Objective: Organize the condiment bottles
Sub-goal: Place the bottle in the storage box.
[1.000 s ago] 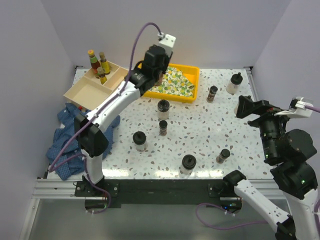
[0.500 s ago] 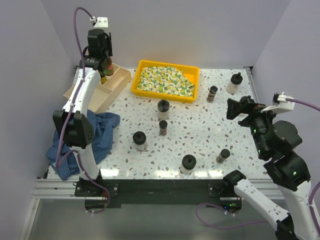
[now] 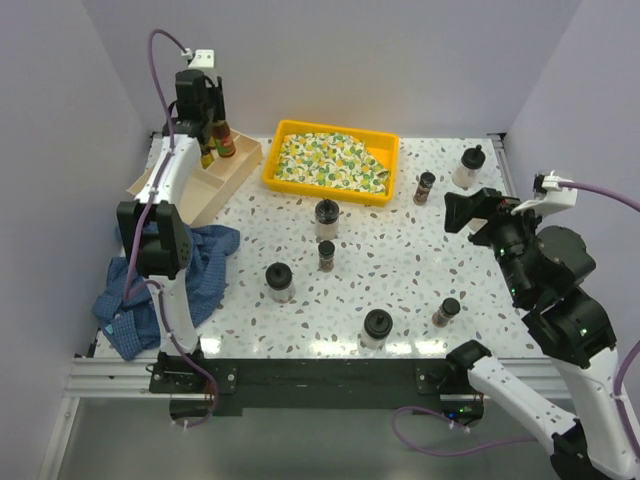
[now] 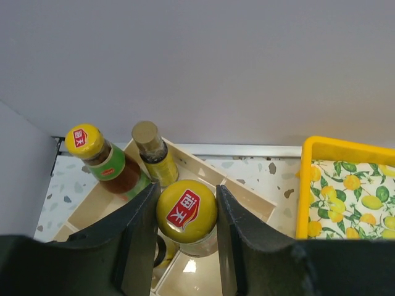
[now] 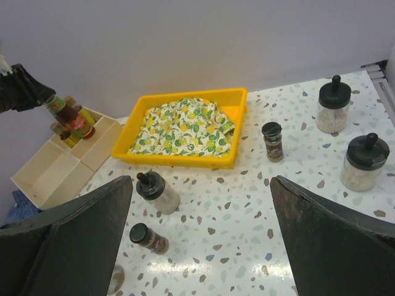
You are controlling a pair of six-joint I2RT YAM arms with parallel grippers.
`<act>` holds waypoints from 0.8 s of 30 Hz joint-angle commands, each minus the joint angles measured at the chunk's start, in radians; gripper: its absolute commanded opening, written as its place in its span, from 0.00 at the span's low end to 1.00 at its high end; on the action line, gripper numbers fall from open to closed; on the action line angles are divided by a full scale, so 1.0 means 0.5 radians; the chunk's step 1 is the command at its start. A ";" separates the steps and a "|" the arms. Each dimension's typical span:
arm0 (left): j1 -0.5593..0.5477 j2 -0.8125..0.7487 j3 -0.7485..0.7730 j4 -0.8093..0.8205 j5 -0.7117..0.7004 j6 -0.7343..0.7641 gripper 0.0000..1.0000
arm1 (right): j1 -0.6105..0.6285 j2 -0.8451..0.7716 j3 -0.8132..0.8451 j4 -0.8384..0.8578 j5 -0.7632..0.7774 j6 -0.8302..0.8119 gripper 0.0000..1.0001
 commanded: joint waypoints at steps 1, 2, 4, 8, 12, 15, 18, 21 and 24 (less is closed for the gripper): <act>0.041 -0.040 0.117 0.533 0.034 0.027 0.00 | 0.005 0.033 0.062 0.017 -0.050 0.013 0.99; 0.041 -0.019 0.123 0.543 0.030 0.030 0.00 | 0.005 0.036 0.059 0.020 -0.047 0.016 0.99; 0.044 -0.007 0.141 0.540 0.033 0.027 0.00 | 0.002 0.054 0.062 0.023 -0.056 0.019 0.98; 0.050 0.002 0.144 0.567 0.021 0.045 0.00 | 0.005 0.091 0.077 0.029 -0.068 0.019 0.99; 0.060 0.036 0.175 0.586 -0.009 0.073 0.00 | 0.005 0.109 0.053 0.048 -0.077 0.025 0.99; 0.078 0.079 0.193 0.595 -0.013 0.073 0.00 | 0.002 0.119 0.028 0.057 -0.080 0.025 0.99; 0.087 0.119 0.196 0.626 0.015 0.073 0.00 | 0.005 0.134 0.025 0.069 -0.086 0.019 0.99; 0.096 0.141 0.193 0.672 -0.012 0.073 0.00 | 0.005 0.158 0.028 0.091 -0.092 0.016 0.99; 0.097 0.165 0.202 0.696 0.012 0.073 0.00 | 0.005 0.189 0.034 0.100 -0.102 0.016 0.99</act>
